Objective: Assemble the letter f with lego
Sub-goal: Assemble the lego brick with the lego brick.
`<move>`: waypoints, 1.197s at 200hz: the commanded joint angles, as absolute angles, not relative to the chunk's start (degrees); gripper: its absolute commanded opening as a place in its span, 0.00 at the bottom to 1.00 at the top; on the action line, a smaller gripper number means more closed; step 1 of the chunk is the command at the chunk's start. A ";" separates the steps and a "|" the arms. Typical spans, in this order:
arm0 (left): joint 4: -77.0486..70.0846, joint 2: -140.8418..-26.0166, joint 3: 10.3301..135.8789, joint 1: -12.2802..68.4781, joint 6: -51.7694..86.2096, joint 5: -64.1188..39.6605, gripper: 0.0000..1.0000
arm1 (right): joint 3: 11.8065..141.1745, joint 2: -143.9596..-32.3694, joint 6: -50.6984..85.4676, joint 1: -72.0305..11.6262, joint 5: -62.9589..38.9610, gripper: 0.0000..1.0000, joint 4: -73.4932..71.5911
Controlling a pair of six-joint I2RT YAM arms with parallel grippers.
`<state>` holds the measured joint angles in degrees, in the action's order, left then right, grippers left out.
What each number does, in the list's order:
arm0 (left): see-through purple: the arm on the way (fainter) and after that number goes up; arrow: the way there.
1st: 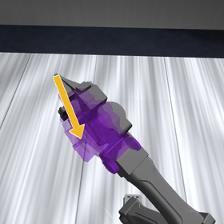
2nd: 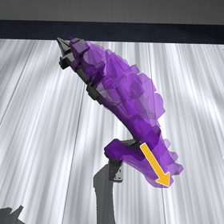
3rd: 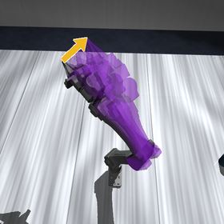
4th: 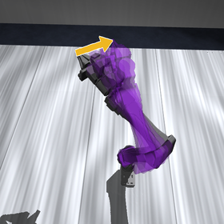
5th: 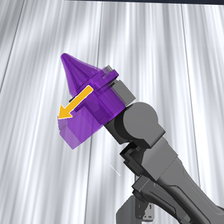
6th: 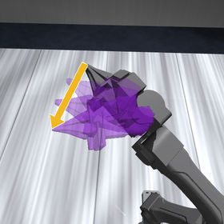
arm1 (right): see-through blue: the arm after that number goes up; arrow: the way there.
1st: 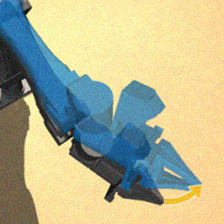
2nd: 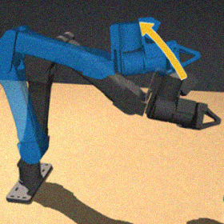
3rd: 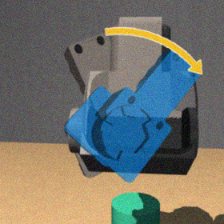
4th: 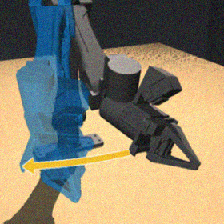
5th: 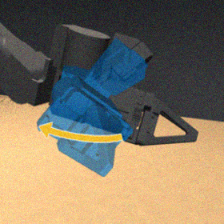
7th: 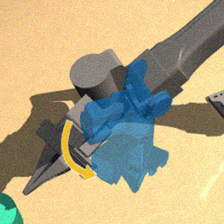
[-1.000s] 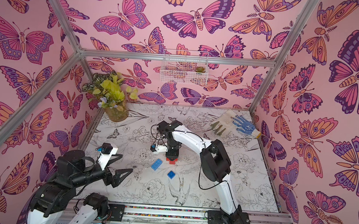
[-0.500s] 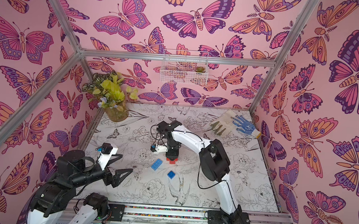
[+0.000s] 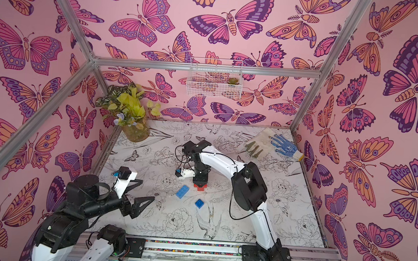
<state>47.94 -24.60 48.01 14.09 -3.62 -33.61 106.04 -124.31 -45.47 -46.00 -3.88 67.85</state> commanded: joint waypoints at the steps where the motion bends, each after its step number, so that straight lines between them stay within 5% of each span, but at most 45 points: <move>1: 46.98 -24.50 47.20 14.50 -3.91 -34.51 1.00 | 104.67 -126.91 -46.21 -45.87 -3.29 0.24 68.69; 239: 46.99 -24.52 47.20 14.46 -3.89 -34.55 1.00 | 103.54 -127.08 -45.70 -44.47 -4.48 0.22 68.13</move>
